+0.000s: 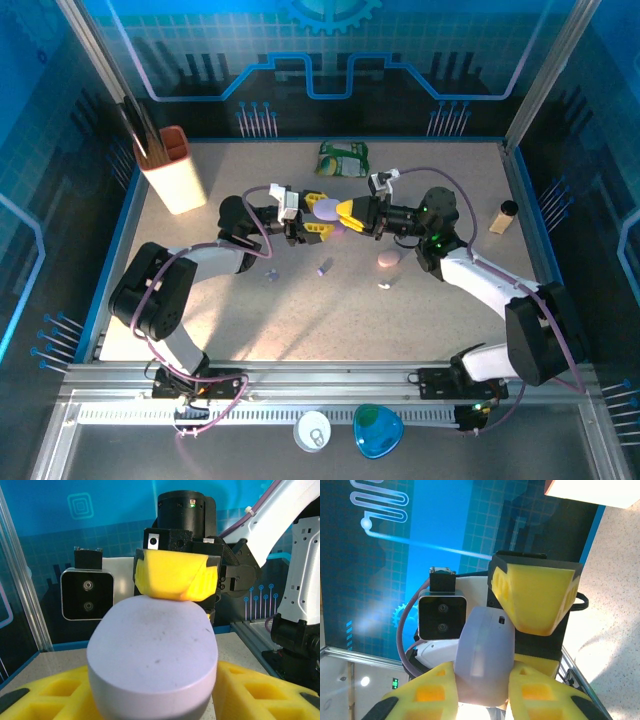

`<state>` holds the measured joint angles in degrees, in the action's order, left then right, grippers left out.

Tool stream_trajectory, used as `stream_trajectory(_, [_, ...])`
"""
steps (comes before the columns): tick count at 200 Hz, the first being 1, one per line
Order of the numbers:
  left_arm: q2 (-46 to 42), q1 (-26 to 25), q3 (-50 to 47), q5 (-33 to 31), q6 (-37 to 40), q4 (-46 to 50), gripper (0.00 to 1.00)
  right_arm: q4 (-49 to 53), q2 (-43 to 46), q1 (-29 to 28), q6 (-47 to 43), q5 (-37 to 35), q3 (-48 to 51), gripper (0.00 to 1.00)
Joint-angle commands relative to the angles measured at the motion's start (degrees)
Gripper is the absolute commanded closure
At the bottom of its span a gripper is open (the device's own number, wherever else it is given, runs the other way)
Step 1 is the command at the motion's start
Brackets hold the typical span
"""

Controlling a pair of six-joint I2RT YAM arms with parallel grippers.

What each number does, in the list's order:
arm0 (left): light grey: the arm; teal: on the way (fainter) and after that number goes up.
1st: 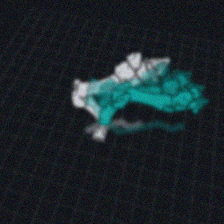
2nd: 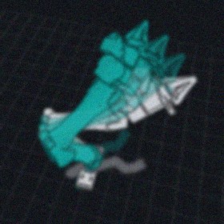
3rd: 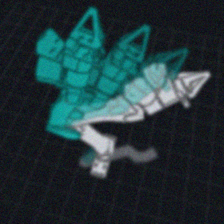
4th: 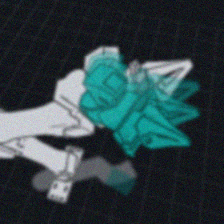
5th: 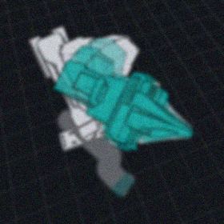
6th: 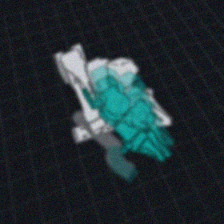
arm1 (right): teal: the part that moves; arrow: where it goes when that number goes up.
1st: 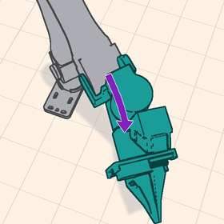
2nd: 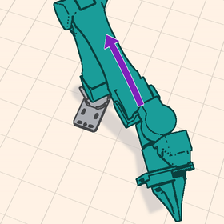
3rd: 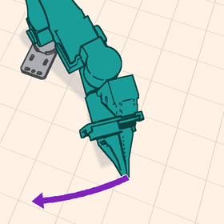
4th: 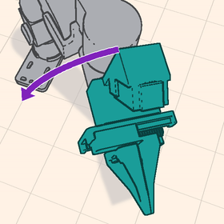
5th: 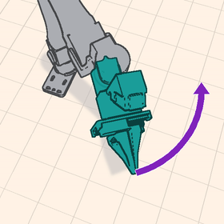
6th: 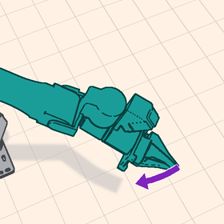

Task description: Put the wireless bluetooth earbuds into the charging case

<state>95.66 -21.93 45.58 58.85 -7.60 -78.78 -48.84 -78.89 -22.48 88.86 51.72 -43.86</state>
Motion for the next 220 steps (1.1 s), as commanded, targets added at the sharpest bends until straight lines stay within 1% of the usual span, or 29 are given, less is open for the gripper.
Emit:
stream_trajectory(1, [-0.7, -0.4, 1.5, 1.2, -0.4, -1.5, 0.48, 0.1, -0.1, -0.2, -1.8, 1.2, 0.1, 0.83])
stream_trajectory(26, [-0.6, -0.4, 1.6, 1.0, -0.5, -1.5, 0.49, 0.3, -0.1, -0.1, -2.0, 1.1, 0.2, 0.82])
stream_trajectory(55, [-0.4, -0.5, 1.7, 1.3, -0.9, -1.5, 0.61, 0.8, 0.0, -0.1, -2.2, 1.3, -0.2, 0.83])
stream_trajectory(87, [-0.6, -0.5, 1.8, 1.7, -1.2, -1.5, 0.69, 2.2, -0.2, -0.1, -3.1, 1.2, -0.3, 0.82])
stream_trajectory(104, [-0.6, -0.6, 1.7, 1.7, -1.1, -1.5, 0.69, 3.7, 0.0, 0.0, -4.0, 1.2, -0.6, 0.8])
stream_trajectory(112, [-0.6, -0.6, 1.8, 1.7, -1.2, -1.5, 0.7, 4.8, 0.2, 0.1, -4.7, 1.0, -0.7, 0.75])
stream_trajectory(117, [-0.5, -0.6, 1.8, 1.7, -1.3, -1.5, 0.7, 5.6, 0.4, 0.2, -5.2, 0.9, -0.9, 0.7])
stream_trajectory(124, [-0.3, -0.5, 1.7, 1.6, -1.5, -1.5, 0.7, 6.7, 0.7, 0.4, -5.9, 0.6, -1.0, 0.61])
stream_trajectory(134, [-0.2, -0.5, 1.6, 1.6, -2.2, -1.6, 0.7, 8.7, 1.4, 0.7, -7.5, 0.1, -1.2, 0.45])
stream_trajectory(151, [0.1, -0.4, 1.1, 1.1, -3.0, -1.5, 0.69, 12.9, 3.1, 1.7, -11.4, -0.6, -1.6, 0.33])
stream_trajectory(165, [0.4, -0.1, 0.1, -0.2, -2.8, -1.5, 0.7, 18.7, 4.8, 2.9, -16.7, -1.2, -2.3, 0.29])
stream_trajectory(173, [0.7, 0.0, -0.7, -1.2, -2.5, -1.5, 0.71, 22.4, 5.8, 3.6, -20.9, -1.6, -2.7, 0.28])
stream_trajectory(179, [0.9, 0.1, -1.3, -1.5, -2.3, -1.5, 0.71, 27.0, 6.7, 4.0, -24.9, -2.2, -3.3, 0.28])
stream_trajectory(191, [1.1, 0.3, -2.5, -2.1, -2.2, -1.5, 0.71, 39.0, 8.4, 4.4, -35.9, -4.5, -5.7, 0.28])
stream_trajectory(204, [1.1, 0.7, -3.8, -2.5, -1.9, -1.2, 0.71, 51.9, 10.0, 4.0, -48.7, -9.1, -9.7, 0.28])
stream_trajectory(220, [0.8, 1.1, -5.4, -3.0, -1.5, -0.1, 0.7, 63.1, 11.0, 2.1, -62.8, -15.9, -13.5, 0.27])
